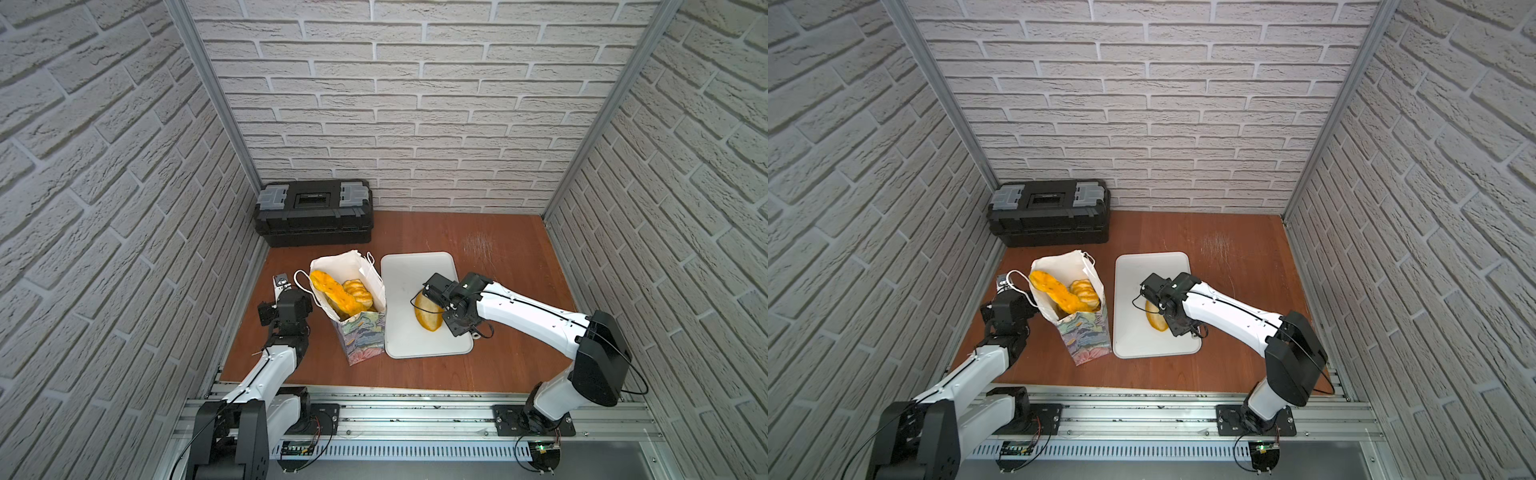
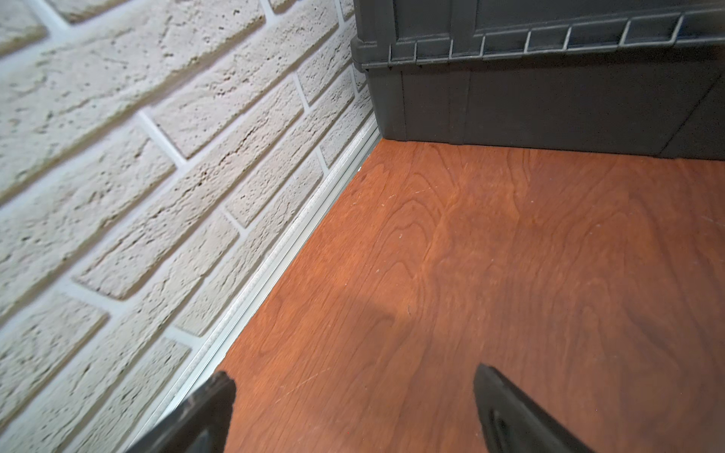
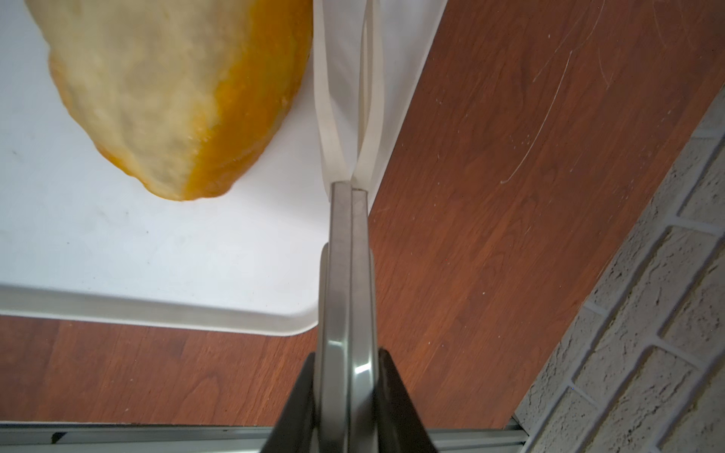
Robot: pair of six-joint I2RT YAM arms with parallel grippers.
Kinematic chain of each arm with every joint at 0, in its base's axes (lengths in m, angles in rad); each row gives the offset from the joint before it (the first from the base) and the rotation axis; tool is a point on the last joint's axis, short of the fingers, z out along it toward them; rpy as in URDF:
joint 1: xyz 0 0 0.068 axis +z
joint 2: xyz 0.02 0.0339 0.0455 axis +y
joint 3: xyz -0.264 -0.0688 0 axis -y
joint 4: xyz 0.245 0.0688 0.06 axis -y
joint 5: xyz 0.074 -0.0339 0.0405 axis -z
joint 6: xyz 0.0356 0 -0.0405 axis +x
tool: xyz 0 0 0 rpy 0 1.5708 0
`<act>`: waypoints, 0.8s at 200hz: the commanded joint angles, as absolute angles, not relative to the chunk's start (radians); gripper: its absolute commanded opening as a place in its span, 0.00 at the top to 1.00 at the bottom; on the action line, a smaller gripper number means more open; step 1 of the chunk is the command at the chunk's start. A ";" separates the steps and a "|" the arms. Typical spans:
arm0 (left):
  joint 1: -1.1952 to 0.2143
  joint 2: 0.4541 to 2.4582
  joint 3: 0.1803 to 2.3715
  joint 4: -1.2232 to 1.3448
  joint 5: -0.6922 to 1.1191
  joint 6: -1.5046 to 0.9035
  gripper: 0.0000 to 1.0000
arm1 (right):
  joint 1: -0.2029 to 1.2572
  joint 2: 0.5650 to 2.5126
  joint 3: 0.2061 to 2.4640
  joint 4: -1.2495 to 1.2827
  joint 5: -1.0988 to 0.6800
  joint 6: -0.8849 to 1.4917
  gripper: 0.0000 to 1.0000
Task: Pack bread into a paper bag
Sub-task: Adjust the fake bread on the plate.
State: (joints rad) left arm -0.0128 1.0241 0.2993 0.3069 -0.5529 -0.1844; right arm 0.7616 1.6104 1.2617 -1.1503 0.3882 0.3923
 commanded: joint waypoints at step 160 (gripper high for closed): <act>-0.017 1.032 0.309 0.344 -0.540 -0.184 0.02 | 0.708 1.489 1.508 -1.193 0.284 0.252 0.83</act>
